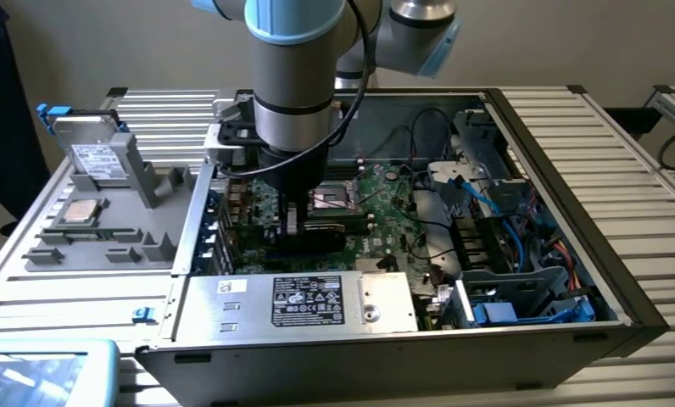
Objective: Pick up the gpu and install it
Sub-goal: 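Insert the gpu into the slot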
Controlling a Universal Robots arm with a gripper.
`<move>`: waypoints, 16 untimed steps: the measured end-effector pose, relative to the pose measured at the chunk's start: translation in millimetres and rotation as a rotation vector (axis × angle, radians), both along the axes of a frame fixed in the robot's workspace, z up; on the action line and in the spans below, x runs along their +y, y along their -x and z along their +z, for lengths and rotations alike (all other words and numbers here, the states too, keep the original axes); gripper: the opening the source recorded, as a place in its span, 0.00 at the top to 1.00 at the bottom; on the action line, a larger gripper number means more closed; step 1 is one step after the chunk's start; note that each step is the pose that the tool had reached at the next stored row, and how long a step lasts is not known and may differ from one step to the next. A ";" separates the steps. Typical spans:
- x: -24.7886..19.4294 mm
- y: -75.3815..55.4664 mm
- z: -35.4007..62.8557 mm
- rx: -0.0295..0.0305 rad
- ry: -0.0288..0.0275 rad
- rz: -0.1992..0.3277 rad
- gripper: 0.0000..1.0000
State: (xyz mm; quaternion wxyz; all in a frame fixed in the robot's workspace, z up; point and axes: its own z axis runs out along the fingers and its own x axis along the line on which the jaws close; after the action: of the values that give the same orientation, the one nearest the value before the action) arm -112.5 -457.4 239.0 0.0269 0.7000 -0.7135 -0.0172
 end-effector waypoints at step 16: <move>0.1 -1.4 -0.2 -0.0002 0.0002 -0.001 0.72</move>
State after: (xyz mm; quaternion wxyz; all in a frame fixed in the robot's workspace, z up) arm -111.1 -457.3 238.8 0.0269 0.6997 -0.7137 -0.0170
